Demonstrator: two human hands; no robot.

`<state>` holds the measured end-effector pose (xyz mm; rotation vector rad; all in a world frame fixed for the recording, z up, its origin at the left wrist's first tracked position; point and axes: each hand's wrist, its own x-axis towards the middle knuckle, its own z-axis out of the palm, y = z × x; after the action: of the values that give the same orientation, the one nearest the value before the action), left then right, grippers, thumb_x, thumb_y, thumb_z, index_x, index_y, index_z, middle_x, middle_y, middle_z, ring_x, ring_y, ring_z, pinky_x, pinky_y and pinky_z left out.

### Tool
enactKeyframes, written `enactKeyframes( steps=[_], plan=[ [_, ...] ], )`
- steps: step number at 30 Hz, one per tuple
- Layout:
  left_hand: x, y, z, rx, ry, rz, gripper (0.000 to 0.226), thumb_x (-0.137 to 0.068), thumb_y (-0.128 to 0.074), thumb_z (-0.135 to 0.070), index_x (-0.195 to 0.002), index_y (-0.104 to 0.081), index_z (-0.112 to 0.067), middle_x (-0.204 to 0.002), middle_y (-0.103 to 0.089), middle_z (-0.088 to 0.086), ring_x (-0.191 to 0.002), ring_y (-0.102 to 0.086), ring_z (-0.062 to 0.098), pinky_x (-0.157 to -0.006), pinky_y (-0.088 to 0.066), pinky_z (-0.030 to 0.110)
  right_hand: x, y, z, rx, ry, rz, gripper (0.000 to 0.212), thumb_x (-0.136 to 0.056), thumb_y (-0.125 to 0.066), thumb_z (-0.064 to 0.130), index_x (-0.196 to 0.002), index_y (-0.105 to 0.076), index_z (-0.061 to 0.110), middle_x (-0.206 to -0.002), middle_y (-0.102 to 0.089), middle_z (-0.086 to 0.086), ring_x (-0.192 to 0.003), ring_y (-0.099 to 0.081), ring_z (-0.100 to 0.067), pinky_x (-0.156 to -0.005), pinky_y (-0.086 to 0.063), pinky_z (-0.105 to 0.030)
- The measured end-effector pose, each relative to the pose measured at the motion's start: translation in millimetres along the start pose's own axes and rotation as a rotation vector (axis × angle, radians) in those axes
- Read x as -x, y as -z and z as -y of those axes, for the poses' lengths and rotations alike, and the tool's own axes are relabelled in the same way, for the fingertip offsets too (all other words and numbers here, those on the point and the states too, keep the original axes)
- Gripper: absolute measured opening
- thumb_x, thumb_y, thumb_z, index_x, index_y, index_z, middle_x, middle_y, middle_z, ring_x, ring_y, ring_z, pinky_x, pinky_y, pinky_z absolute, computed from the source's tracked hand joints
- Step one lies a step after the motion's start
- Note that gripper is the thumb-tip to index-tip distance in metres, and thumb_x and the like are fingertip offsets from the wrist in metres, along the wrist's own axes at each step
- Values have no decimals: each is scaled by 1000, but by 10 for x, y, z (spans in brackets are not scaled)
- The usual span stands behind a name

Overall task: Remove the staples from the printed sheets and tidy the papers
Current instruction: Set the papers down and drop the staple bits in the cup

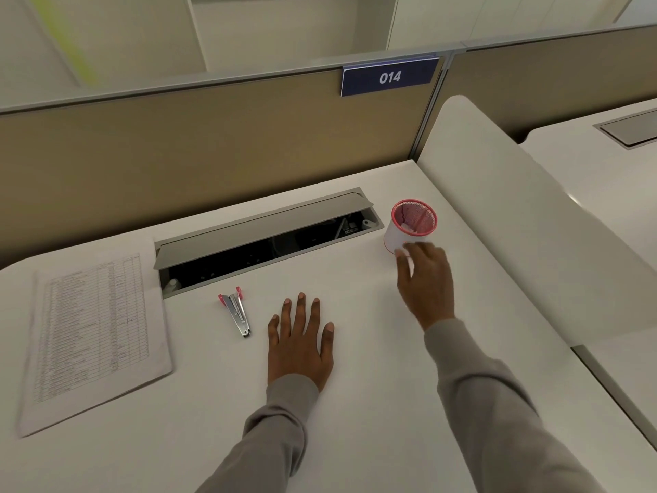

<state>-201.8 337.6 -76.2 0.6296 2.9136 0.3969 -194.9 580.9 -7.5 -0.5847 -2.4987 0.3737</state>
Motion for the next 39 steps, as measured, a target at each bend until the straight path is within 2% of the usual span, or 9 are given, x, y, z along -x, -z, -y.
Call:
enactKeyframes(
  steps=[2, 4, 6, 11, 18, 23, 29, 33, 39],
  plan=[
    [1, 2, 4, 2, 1, -2, 62, -100, -7, -55, -158, -11, -33, -167, -4, -5, -154, 3, 20, -123, -2, 44, 319, -131, 13, 154, -158, 162, 58, -99, -42, 46, -132, -52, 0, -140, -51, -19, -130, -46, -37, -105, -40, -47],
    [2, 6, 6, 5, 1, -4, 63, -99, -6, -55, -158, -11, -33, -167, -4, -5, -154, 4, 20, -124, -1, 44, 547, -229, 49, 236, -351, 372, 83, -97, -26, 61, -150, -24, -3, -161, -18, -19, -150, -15, -31, -119, -15, -52],
    [4, 6, 6, 7, -1, -5, 63, -99, -6, -56, -158, -11, -33, -167, -4, -5, -154, 3, 20, -124, -2, 45, 674, -294, 102, 244, -427, 494, 95, -93, -12, 70, -153, -6, -2, -164, 0, -16, -152, 3, -27, -121, 0, -54],
    [-5, -20, 11, 4, 1, -17, 63, -100, -8, -55, -158, -12, -32, -167, -4, -5, -154, 3, 20, -123, -2, 44, 711, -403, 323, 212, -264, 582, 96, -89, -5, 75, -155, 5, 7, -165, 8, -8, -152, 9, -21, -120, 12, -51],
    [-10, -31, 16, 2, -2, -12, 63, -100, -8, -56, -158, -9, -32, -167, -3, -4, -154, 4, 20, -123, 0, 44, 608, -464, 453, 172, -70, 625, 87, -91, -3, 73, -156, 10, 17, -164, 14, -1, -151, 13, -19, -121, 9, -49],
    [-14, -44, 16, -8, -7, -33, 59, -101, -15, -50, -156, -22, -28, -166, -17, -1, -154, -9, 23, -122, -6, 45, 757, -539, 637, 198, 132, 650, 74, -96, -2, 65, -156, 6, 23, -164, 15, 1, -152, 10, -19, -119, 12, -54],
    [-20, -46, 21, -14, 3, -23, 61, -101, -11, -54, -158, -13, -31, -167, -7, -4, -154, -1, 22, -122, -2, 44, 350, -595, 412, 263, -42, 669, 85, -90, 3, 72, -156, 10, 17, -164, 14, 2, -152, 11, -17, -118, 15, -50],
    [-21, -62, 10, -14, 6, -20, 61, -101, -13, -55, -157, -15, -30, -167, -10, -3, -154, -4, 23, -122, -3, 45, 131, -606, 307, 240, -45, 667, 89, -90, 1, 72, -155, 11, 13, -164, 14, -2, -152, 10, -19, -122, 8, -43],
    [-13, -50, 25, -12, 4, -13, 62, -100, -10, -55, -158, -13, -31, -167, -7, -3, -154, -1, 22, -124, -5, 46, 338, -588, 233, 225, -72, 657, 88, -92, -3, 72, -155, 9, 12, -165, 10, -4, -152, 9, -20, -123, 2, -42]
  ],
)
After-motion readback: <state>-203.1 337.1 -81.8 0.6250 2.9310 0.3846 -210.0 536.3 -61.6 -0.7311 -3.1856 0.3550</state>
